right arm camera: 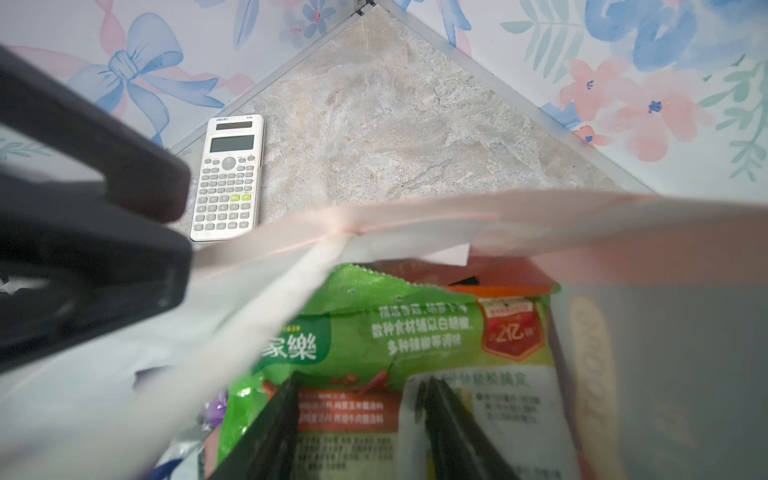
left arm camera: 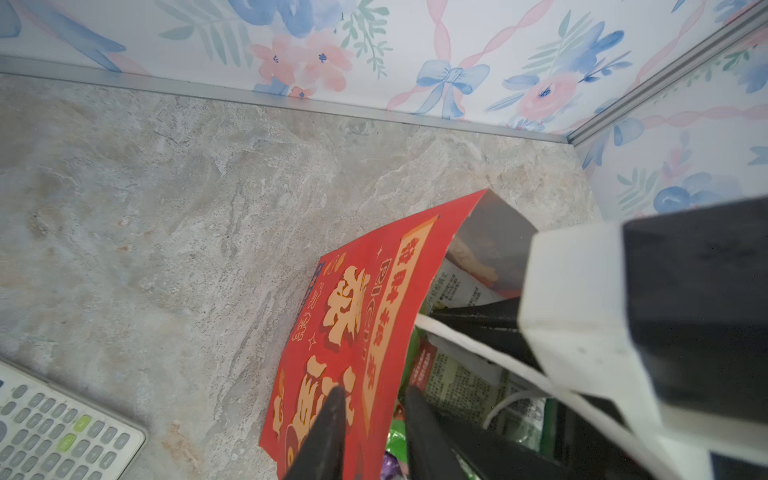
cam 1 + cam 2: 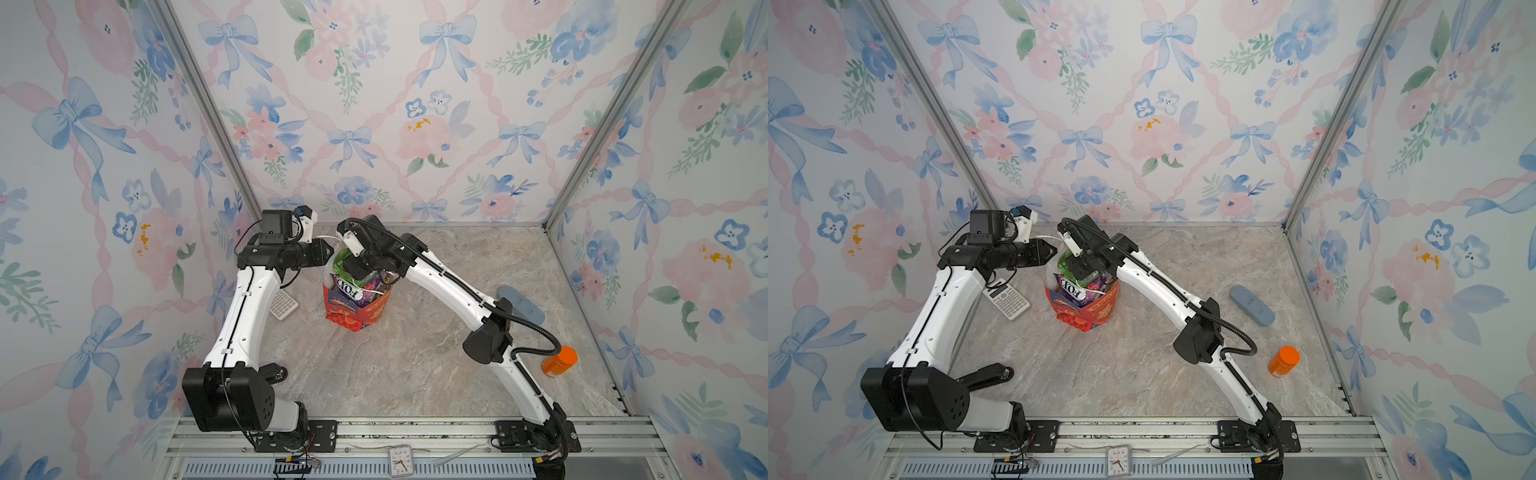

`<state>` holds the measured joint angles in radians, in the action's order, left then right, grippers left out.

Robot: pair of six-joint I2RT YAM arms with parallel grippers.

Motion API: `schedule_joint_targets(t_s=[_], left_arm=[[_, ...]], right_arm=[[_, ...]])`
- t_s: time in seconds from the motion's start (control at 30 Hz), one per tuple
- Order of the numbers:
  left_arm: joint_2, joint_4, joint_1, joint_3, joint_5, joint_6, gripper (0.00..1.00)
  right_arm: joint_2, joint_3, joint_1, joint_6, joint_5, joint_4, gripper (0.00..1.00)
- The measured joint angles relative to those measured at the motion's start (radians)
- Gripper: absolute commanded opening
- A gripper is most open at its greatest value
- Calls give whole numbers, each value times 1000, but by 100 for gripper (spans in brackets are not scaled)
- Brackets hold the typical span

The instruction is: Place the snacks into the paper bag

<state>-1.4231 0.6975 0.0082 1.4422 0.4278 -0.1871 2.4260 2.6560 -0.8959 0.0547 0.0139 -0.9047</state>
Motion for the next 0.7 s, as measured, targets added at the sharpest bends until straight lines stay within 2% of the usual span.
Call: schedule_joint_targets(t_s=[0.23, 0.43, 0.57, 0.67, 0.7], left_arm=[[-1, -1, 0, 6, 0, -1, 33], [-1, 0, 0, 7, 8, -2, 35], [-1, -1, 0, 8, 9, -5, 20], [-1, -1, 0, 8, 8, -8, 0], [-2, -1, 0, 8, 8, -6, 0]], right_arm=[[-69, 1, 6, 6, -22, -2, 68], [-256, -35, 7, 6, -21, 31, 75], [-399, -149, 21, 14, -21, 86, 76], [-476, -274, 39, 29, -14, 120, 76], [-499, -330, 45, 38, -9, 133, 76]])
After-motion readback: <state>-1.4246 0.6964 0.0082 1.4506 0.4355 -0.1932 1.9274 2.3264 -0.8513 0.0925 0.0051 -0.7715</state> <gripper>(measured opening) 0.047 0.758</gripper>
